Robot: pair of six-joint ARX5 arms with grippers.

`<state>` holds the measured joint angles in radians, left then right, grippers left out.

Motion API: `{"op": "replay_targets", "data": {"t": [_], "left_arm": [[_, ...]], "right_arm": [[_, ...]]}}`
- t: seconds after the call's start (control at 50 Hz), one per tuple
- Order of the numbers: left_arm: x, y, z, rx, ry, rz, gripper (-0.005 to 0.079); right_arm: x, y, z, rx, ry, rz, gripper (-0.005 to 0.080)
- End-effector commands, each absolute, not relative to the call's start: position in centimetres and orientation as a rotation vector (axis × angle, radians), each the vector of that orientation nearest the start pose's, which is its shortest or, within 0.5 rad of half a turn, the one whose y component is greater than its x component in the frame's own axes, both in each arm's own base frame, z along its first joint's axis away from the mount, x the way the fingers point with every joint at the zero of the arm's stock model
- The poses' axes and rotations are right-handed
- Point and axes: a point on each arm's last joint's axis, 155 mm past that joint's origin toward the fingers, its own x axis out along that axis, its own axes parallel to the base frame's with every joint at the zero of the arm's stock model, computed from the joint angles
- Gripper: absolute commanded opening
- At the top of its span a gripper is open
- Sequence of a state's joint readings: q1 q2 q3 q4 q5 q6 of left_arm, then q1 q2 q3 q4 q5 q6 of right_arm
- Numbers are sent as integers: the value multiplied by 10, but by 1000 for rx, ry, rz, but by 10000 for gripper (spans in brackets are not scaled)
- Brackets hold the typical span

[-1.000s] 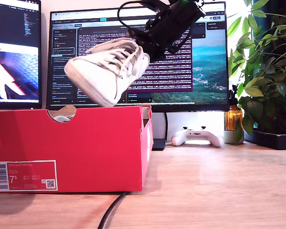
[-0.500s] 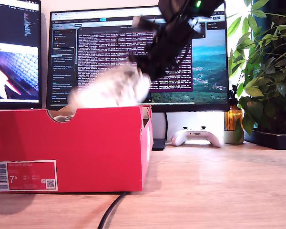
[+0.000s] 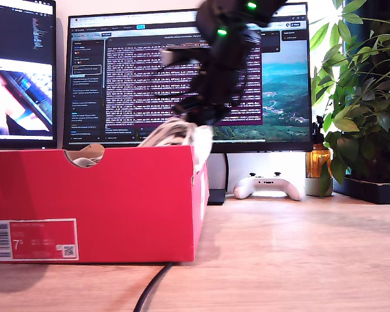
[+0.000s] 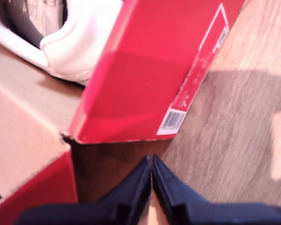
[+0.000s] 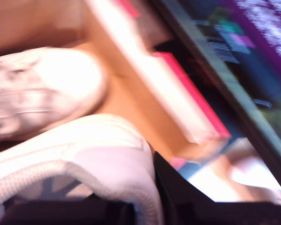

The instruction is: Pack the white shoes by picking the first shoe and placing it inside the red shoebox, left side, then picking and rotating the second shoe and placing it in the shoebox

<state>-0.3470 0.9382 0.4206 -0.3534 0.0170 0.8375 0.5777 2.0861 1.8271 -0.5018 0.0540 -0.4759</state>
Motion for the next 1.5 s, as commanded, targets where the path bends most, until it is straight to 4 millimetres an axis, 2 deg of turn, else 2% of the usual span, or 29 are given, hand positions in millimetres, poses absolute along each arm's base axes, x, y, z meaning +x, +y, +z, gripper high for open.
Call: {"op": "replay_targets", "data": {"t": [0.0,0.06,0.18,0.42,0.6,0.68,0.74,0.92,1.0,1.28,1.48], "left_arm": [[252,-95,54,917,673,-691,-21],[252,-95,54,917,674,-692,-21],[252,-95,54,917,673,-691,-21],[252,-95,54,917,673,-691,-21],[252,-95,54,917,673,-691,-21],[252,-95,54,917,673,-691,-21],[252,-95,54,917,673,-691,-21],[252,-97,54,913,667,-698,-21],[250,-100,54,904,663,-716,-21],[245,-112,55,857,644,-777,-21],[243,-112,53,714,703,-724,-21]], "right_arm": [[487,332,182,-685,537,681,-6],[486,334,183,-710,533,649,36],[484,336,185,-748,523,593,193],[489,328,191,-785,514,503,268],[492,327,198,-782,502,484,243],[488,329,202,-787,508,492,133],[484,332,206,-792,511,500,-17],[477,341,225,-774,499,511,-2],[473,345,227,-732,508,508,-2],[461,336,211,-762,597,520,-2],[460,328,205,-773,629,515,-2]]}}
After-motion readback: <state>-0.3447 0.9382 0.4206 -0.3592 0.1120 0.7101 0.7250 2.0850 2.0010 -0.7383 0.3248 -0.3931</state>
